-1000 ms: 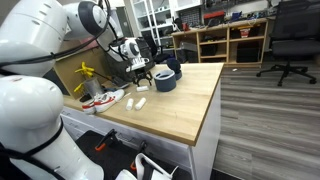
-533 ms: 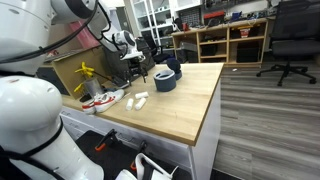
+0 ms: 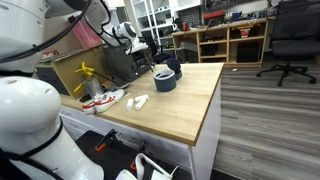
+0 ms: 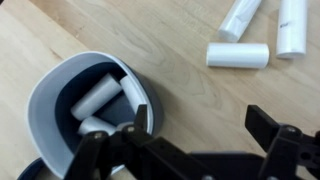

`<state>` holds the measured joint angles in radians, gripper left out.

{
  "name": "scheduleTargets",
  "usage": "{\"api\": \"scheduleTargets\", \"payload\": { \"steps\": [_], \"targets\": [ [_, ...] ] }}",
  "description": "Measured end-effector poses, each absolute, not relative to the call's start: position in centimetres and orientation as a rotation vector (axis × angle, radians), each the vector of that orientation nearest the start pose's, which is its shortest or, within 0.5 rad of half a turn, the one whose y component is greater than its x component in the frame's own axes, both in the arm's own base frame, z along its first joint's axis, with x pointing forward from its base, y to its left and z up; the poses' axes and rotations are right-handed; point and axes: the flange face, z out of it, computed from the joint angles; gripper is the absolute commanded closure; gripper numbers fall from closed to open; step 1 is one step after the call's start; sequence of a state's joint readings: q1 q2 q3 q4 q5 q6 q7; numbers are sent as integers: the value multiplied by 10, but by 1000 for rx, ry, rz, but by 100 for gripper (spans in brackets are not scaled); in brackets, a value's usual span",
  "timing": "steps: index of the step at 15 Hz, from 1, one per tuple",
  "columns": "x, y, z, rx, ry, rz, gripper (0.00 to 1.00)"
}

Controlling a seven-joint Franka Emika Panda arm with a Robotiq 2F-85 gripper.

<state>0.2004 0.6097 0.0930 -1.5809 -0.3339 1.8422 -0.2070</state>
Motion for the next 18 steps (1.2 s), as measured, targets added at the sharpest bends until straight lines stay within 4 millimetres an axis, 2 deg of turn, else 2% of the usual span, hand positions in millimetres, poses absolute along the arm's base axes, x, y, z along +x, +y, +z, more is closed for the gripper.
{"api": "scheduleTargets", "payload": {
  "steps": [6,9,11,13,18],
  "targets": [
    [647,112,341,-3236,-903,252,0],
    [646,89,367,-3235,-840,166,0],
    [647,74,366,-3208,-898,162,0],
    [647,61,356,-3162,-987,205,0],
    [648,39,307,-2955,-1294,338,0]
  ]
}}
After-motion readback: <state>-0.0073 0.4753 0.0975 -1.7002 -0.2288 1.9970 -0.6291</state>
